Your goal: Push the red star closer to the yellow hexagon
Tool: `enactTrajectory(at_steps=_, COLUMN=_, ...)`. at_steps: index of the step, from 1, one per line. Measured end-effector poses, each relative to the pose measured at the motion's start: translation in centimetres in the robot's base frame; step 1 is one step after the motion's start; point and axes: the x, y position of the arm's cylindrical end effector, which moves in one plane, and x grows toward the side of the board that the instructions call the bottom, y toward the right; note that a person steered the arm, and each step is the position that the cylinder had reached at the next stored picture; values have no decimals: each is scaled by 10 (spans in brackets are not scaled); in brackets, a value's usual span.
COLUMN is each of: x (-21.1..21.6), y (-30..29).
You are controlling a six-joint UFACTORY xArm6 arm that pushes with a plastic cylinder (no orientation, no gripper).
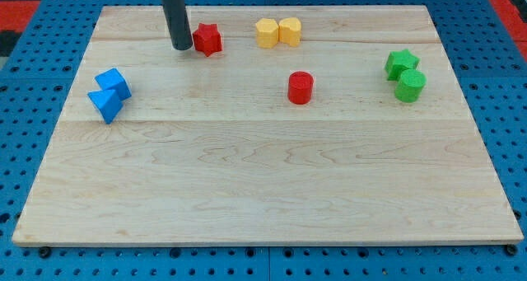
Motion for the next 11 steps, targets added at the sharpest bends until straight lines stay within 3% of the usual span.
enactTrajectory(at_steps=5, x=-32, y=20)
enactTrajectory(at_steps=9, x=-33, y=52)
enactTrajectory(at_steps=11, x=-30, y=41)
